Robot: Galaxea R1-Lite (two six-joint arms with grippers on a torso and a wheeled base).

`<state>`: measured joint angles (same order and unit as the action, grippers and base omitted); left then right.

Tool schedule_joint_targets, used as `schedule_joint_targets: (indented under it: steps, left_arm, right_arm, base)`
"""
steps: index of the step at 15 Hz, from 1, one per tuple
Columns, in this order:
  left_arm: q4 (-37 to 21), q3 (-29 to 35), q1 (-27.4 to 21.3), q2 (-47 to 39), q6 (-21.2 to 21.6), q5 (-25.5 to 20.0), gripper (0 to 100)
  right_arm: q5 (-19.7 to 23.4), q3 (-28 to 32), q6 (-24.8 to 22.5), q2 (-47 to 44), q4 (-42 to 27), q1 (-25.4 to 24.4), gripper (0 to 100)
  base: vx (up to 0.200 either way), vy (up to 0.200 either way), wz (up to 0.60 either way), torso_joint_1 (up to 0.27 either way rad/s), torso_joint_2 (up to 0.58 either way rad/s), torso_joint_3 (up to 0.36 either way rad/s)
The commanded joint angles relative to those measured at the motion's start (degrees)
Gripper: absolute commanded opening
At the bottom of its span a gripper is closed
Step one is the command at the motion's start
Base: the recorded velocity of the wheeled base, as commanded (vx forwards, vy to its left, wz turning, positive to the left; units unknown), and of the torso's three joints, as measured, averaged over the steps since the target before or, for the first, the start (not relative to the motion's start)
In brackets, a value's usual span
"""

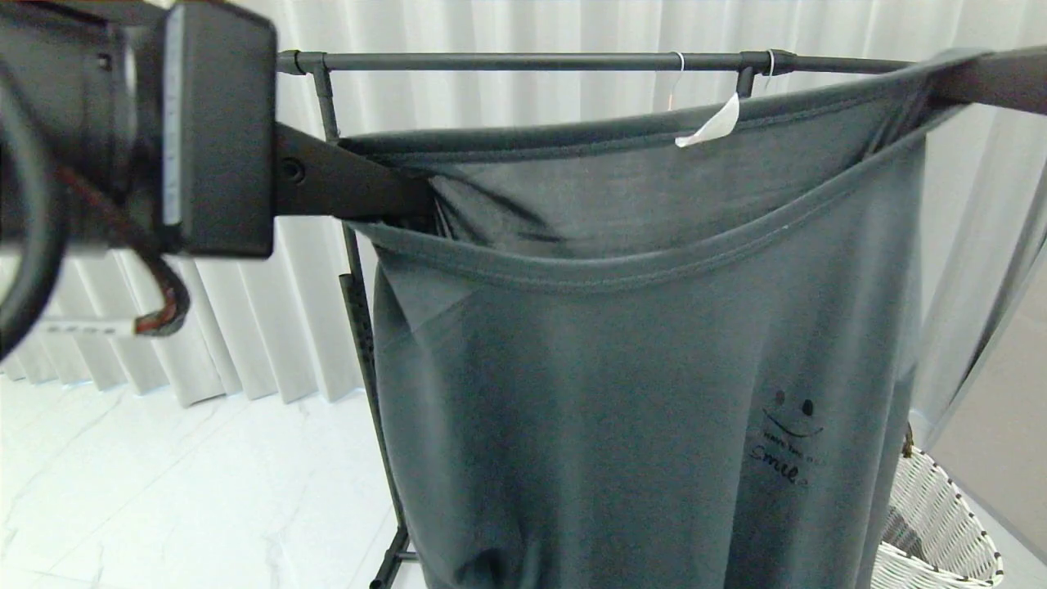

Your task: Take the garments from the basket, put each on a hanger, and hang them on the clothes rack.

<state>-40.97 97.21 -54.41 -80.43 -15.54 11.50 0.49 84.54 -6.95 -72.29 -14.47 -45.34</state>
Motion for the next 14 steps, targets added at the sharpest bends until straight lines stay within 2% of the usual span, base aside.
schedule_joint_targets:
  steps: [1, 2, 4, 9, 10, 12, 13, 14]
  left_arm:
    - [-0.86, -2.2, -6.94, 3.71, -2.3, -0.25, 0]
    - [-0.86, -2.55, -9.49, 4.23, -2.74, -0.25, 0]
    - [-0.95, -3.43, -11.42, 4.85, -2.74, -0.25, 0]
    - [-0.95, -4.22, -11.34, 6.43, -2.04, -0.07, 0]
    - [-0.95, -4.13, -9.58, 6.34, 0.6, 0.19, 0]
    - [-0.86, -3.78, -2.28, 5.11, 8.95, 0.11, 0]
    - [-0.69, -2.9, 1.5, 4.06, 11.85, -0.07, 0]
    - [-0.6, -2.2, 3.34, 3.62, 12.64, -0.16, 0]
  right_arm:
    - [0.22, -0.87, 0.01, -6.81, 6.3, -3.27, 0]
    - [0.22, -1.13, 0.01, -8.39, 9.2, -4.5, 0]
    - [0.04, -1.05, -0.08, -9.54, 9.99, -5.38, 0]
    - [-1.81, -1.31, -0.08, -7.51, 9.11, -3.97, 0]
    - [-2.77, -1.13, -0.08, -6.2, 6.74, -2.39, 0]
    - [-3.12, 0.54, -0.17, -2.94, -2.05, 2.18, 0]
    - [-3.04, 1.85, -0.17, -1.27, -7.15, 4.64, 0]
    - [-3.04, 2.47, -0.17, -0.57, -9.0, 5.87, 0]
  base:
    - [0.0, 0.0, 0.0, 0.0, 0.0, 0.0]
    - [0.0, 0.0, 0.0, 0.0, 0.0, 0.0]
    - [0.0, 0.0, 0.0, 0.0, 0.0, 0.0]
    - [0.0, 0.0, 0.0, 0.0, 0.0, 0.0]
    - [0.0, 0.0, 0.0, 0.0, 0.0, 0.0]
    - [0.0, 0.0, 0.0, 0.0, 0.0, 0.0]
    - [0.0, 0.0, 0.0, 0.0, 0.0, 0.0]
    - [0.0, 0.0, 0.0, 0.0, 0.0, 0.0]
